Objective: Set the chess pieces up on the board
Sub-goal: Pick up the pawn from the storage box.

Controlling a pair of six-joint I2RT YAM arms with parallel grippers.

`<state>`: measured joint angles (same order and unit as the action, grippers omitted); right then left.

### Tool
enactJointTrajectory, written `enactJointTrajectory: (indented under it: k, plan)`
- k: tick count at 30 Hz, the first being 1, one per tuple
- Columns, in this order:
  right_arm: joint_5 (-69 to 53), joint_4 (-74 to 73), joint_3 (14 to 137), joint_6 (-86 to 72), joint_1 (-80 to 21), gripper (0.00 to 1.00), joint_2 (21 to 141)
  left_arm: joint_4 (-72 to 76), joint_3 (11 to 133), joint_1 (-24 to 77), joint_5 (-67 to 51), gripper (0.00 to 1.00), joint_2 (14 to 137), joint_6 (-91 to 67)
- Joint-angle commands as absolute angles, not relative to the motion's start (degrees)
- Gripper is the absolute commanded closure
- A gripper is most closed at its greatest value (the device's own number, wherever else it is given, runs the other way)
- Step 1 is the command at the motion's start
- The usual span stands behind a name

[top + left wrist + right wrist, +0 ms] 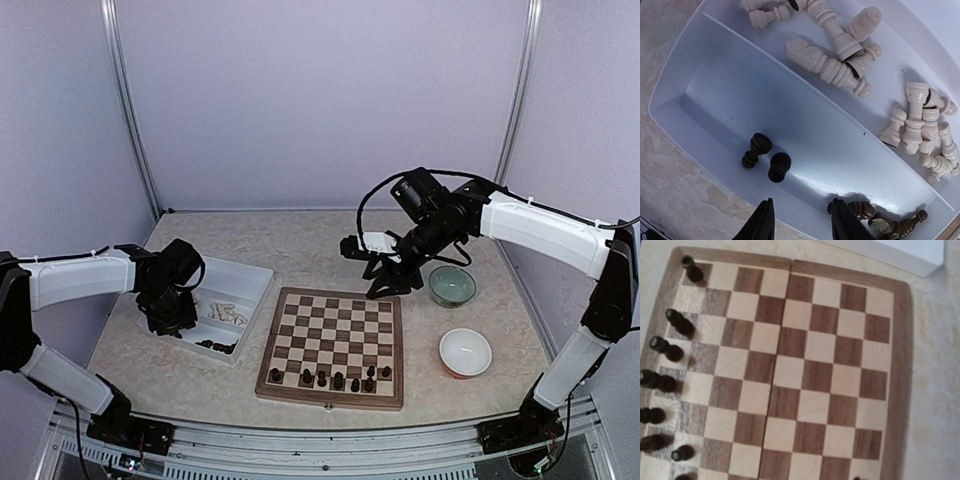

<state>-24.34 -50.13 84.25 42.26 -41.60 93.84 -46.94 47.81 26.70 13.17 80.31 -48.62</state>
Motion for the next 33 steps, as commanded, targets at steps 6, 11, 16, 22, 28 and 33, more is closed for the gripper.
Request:
enactJointTrajectory:
  k: [6,11,16,22,28,33]
  plan:
    - [-29.7,-48.2,82.7,41.2,-41.6,0.55,93.1,-48.4,50.3,23.2,19.3,0.60,82.9,-45.4]
    - [-29.4,-48.2,82.1,41.2,-41.6,0.55,93.4,-44.2,49.2,18.9,16.0,0.64,83.2,-41.5]
    - [-28.8,-48.1,82.1,41.3,-41.6,0.54,93.8,-42.1,48.7,18.0,14.3,0.71,84.9,-39.7]
    - [-28.7,-48.2,82.4,41.3,-41.6,0.55,94.8,-40.3,47.6,17.9,11.8,0.74,86.4,-39.0]
    - [-28.6,-48.4,82.4,41.4,-41.6,0.55,95.2,-42.7,46.7,18.2,11.4,0.74,86.2,-39.3]
    - [-28.6,-48.6,82.6,41.3,-41.6,0.55,95.6,-43.6,45.7,18.3,10.6,0.78,85.4,-38.9]
